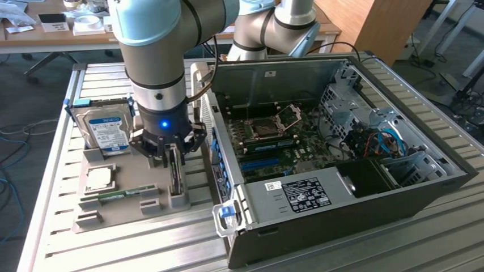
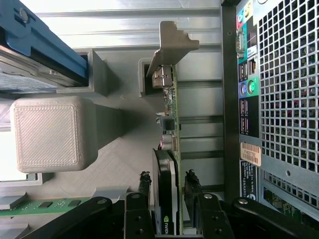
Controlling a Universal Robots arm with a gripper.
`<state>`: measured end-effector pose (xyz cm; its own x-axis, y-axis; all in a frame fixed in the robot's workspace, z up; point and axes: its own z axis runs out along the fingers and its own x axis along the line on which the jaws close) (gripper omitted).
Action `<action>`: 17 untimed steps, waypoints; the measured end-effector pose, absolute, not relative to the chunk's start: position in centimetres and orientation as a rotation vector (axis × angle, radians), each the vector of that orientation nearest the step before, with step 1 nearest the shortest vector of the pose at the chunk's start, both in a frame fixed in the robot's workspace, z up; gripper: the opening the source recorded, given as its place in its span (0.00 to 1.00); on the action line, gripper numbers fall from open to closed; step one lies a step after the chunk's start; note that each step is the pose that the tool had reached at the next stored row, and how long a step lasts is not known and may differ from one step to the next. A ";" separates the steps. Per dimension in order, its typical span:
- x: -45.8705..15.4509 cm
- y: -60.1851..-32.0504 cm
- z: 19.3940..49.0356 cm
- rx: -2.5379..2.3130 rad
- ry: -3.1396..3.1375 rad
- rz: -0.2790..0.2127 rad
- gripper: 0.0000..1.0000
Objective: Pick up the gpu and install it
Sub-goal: 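Pick up the gpu and move the gpu toward the slot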
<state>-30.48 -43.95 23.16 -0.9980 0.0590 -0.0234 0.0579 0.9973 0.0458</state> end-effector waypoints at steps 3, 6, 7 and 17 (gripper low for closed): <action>-30.5 -44.0 23.2 0.091 3.115 0.070 0.42; -30.5 -44.0 23.2 0.091 3.115 0.070 0.42; -30.5 -44.0 23.2 0.091 3.115 0.070 0.42; -30.5 -44.0 23.2 0.091 3.115 0.070 0.33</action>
<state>-30.47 -43.96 23.16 -0.9980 0.0589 -0.0233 0.0578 0.9973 0.0458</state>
